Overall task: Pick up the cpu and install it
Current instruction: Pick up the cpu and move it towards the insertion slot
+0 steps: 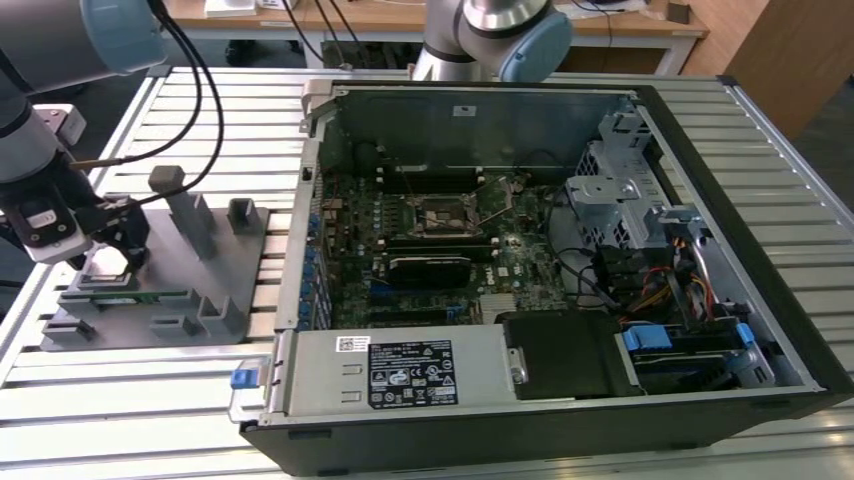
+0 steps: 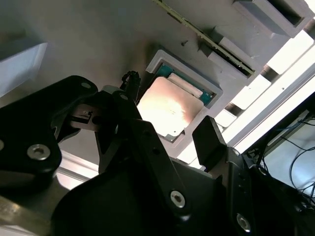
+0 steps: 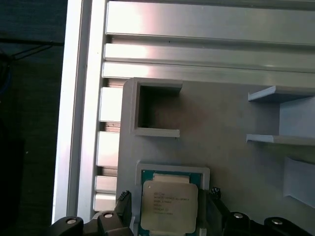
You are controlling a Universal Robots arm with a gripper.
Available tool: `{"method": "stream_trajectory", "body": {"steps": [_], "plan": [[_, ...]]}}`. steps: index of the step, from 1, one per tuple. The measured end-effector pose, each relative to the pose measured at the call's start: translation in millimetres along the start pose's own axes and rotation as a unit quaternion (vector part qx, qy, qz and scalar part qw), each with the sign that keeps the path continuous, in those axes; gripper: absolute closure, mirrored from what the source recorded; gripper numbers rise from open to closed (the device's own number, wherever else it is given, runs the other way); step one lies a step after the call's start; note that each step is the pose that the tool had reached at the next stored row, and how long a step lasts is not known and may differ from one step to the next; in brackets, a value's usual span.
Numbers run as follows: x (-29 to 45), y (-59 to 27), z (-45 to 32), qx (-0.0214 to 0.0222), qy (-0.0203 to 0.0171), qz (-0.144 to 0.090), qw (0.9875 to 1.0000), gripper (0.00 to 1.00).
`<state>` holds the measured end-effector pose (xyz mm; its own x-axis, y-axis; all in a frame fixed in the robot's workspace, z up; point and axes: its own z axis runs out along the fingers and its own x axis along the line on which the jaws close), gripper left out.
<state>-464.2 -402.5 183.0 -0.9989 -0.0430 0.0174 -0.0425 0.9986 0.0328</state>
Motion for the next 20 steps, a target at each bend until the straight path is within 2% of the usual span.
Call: {"method": "stream_trajectory", "body": {"steps": [4,5,20], "plan": [[0.0,0.8,0.4,0.0,0.0,0.002,1.0,0.31],[0.0,0.9,0.4,0.0,0.0,0.003,1.0,0.38],[1.1,1.0,-0.3,0.001,-0.0005,0.009,1.0,0.38]]}}
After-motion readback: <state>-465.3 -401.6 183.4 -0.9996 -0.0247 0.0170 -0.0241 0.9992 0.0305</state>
